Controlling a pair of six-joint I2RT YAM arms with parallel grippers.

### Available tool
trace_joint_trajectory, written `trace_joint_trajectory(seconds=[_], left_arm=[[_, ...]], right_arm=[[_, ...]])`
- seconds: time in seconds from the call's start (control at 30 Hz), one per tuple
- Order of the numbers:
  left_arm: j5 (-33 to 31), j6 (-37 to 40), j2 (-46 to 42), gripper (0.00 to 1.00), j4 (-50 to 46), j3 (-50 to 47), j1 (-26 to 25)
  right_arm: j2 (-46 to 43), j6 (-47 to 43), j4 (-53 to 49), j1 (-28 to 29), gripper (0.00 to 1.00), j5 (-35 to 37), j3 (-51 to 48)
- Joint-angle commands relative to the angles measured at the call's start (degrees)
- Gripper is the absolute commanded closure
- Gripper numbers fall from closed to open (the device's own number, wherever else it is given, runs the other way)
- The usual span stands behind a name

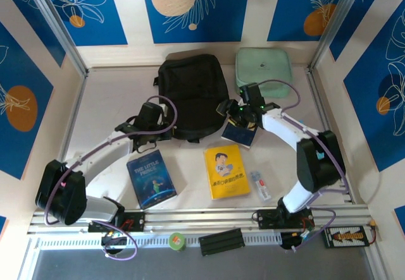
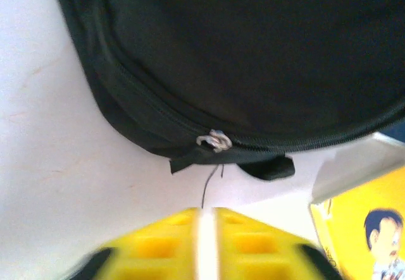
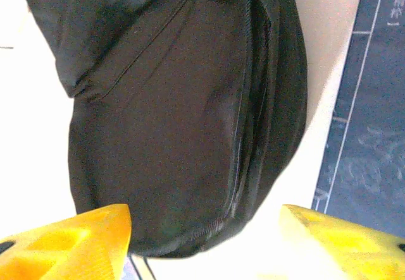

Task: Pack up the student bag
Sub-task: Unzip the student bag at the top-center of the table.

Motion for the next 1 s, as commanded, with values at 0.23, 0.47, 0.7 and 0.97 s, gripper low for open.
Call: trace_joint_trajectory(seconds=[0.23,0.47,0.7,0.97], left_arm=[[16.46,14.15,-0.23,0.41,12.7,-6.48,5.42],[19.11,24.61,4.34,0.41,20.88,-8.68,5.42],[18.72,26.46,11.09,0.46,21.55,-5.79,5.2],[14.67,25.7,14.61,0.6,23.5,-3.9,4.81]], right_arm=[[-2.42,8.69,-0.28,6.99,0.32,-4.18,-3.88],[3.5,11.14,1.77,9.98,0.32,-5.55,0.77],[5.44,11.87,2.24,10.63,0.32,-5.92,2.14],[7.6,12.52,2.62,10.76,0.32,-6.05,3.12]])
